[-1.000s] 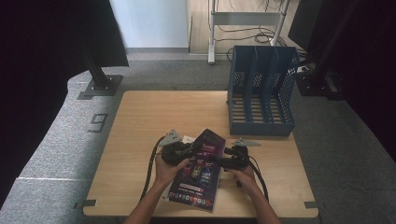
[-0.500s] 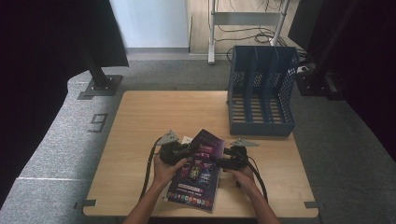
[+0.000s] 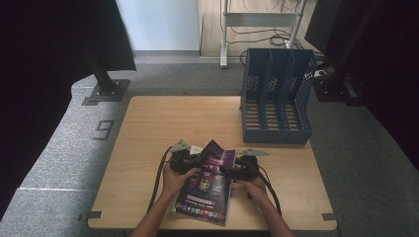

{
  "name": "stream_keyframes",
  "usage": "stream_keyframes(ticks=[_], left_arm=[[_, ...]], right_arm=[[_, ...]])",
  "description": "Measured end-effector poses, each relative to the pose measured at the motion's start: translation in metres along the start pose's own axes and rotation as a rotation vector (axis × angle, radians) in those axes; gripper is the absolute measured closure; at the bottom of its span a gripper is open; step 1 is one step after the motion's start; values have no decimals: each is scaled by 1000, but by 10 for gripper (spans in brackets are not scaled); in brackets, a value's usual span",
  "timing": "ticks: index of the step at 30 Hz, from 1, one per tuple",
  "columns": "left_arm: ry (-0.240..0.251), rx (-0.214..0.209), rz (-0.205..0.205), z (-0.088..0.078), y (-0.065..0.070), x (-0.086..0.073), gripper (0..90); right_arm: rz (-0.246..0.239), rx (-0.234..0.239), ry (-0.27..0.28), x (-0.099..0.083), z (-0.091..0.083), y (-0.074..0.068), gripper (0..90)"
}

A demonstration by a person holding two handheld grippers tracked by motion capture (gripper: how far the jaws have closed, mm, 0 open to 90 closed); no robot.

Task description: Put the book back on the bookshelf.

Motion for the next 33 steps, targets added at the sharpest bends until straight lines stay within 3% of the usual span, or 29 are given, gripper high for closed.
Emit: stream_keyframes(ticks=[17,24,33], left_arm=[[-49,39,-24,12,-19,-10,827],[-50,37,-23,12,-20,-10,825],[-50,35,-24,12,-20,-11,821]], right_arm=[[0,0,-47,-2,16,1,233],[-22,-39,-46,0,22,9,384],[-7,-15,-61,2,24,11,468]])
Point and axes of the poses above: each handheld gripper's, and its own axes: z roughly forward along the jaws, x roughly out of its top, y roughly to its right, the point moved 7 cm from there along z, roughly forward along the jaws, and after that the axes turned 10 degrees about -z, right-handed, at the moved point
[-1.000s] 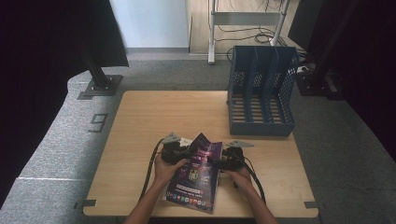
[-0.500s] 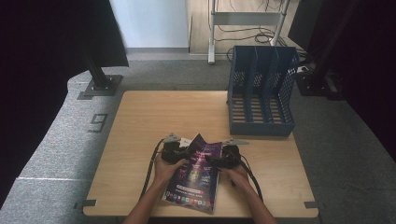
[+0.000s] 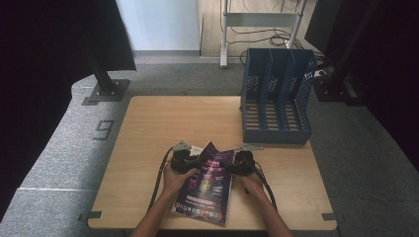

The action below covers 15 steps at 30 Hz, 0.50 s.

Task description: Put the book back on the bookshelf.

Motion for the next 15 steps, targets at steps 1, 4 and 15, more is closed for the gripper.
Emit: stream_keyframes(ticks=[1,4,15], left_arm=[[1,1,0,-1,0,0,819],[2,2,-2,-1,-1,0,818],[14,10,-21,-5,-5,2,822]], right_arm=[[-3,4,-4,1,1,0,481],[-4,-2,-3,1,1,1,520],[7,21,24,4,-6,0,636]])
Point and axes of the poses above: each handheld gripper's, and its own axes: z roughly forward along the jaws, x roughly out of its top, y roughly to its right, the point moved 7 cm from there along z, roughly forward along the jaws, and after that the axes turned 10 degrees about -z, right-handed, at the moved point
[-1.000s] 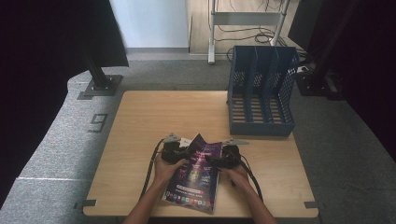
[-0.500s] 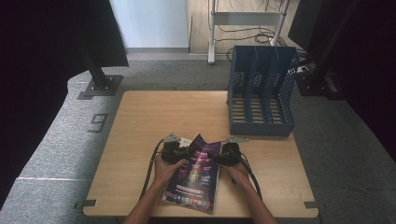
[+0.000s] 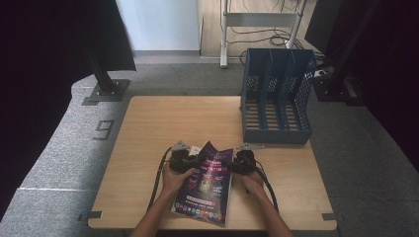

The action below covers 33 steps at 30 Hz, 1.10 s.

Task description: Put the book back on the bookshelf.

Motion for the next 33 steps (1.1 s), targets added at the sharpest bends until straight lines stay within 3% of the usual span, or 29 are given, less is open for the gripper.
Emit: stream_keyframes(ticks=[8,12,22,33], left_arm=[[26,-2,-27,-11,-2,6,846],[54,-34,-34,-18,3,11,859],[112,-74,-2,-29,21,24,863],[128,-86,-3,-32,25,27,865]], right_arm=[[-33,7,69,11,-15,-7,660],[-69,0,125,21,-29,-10,671],[-126,-23,219,38,-58,-19,695],[-153,-26,270,46,-69,-24,709]])
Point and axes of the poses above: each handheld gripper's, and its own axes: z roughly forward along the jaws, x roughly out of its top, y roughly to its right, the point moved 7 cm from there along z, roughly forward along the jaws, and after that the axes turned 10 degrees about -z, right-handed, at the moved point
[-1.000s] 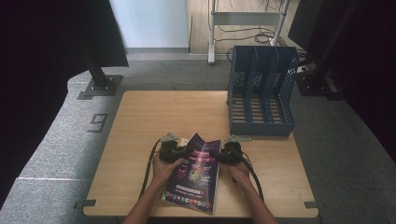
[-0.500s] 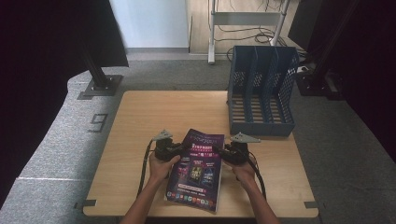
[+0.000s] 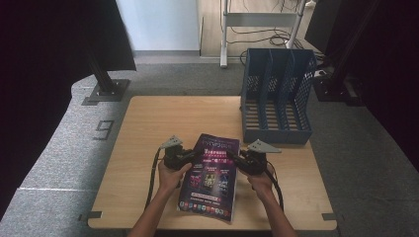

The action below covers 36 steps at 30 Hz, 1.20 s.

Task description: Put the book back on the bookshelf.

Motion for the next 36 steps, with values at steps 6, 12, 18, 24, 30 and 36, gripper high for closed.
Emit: stream_keyframes(ticks=[6,12,18,24,30,36], left_arm=[[2,-1,5,-1,2,1,864],[19,-10,23,-4,10,8,865],[28,-14,41,-5,16,12,865],[37,-20,51,-7,21,16,865],[61,-31,106,-13,37,28,865],[64,-32,111,-12,40,29,865]], right_arm=[[-6,1,5,1,-1,0,710],[-22,-3,42,8,-7,0,720],[-19,-1,75,14,-15,1,732],[-30,-2,98,20,-20,0,740],[-64,-10,184,37,-36,-5,773],[-70,-5,201,40,-42,-5,781]])
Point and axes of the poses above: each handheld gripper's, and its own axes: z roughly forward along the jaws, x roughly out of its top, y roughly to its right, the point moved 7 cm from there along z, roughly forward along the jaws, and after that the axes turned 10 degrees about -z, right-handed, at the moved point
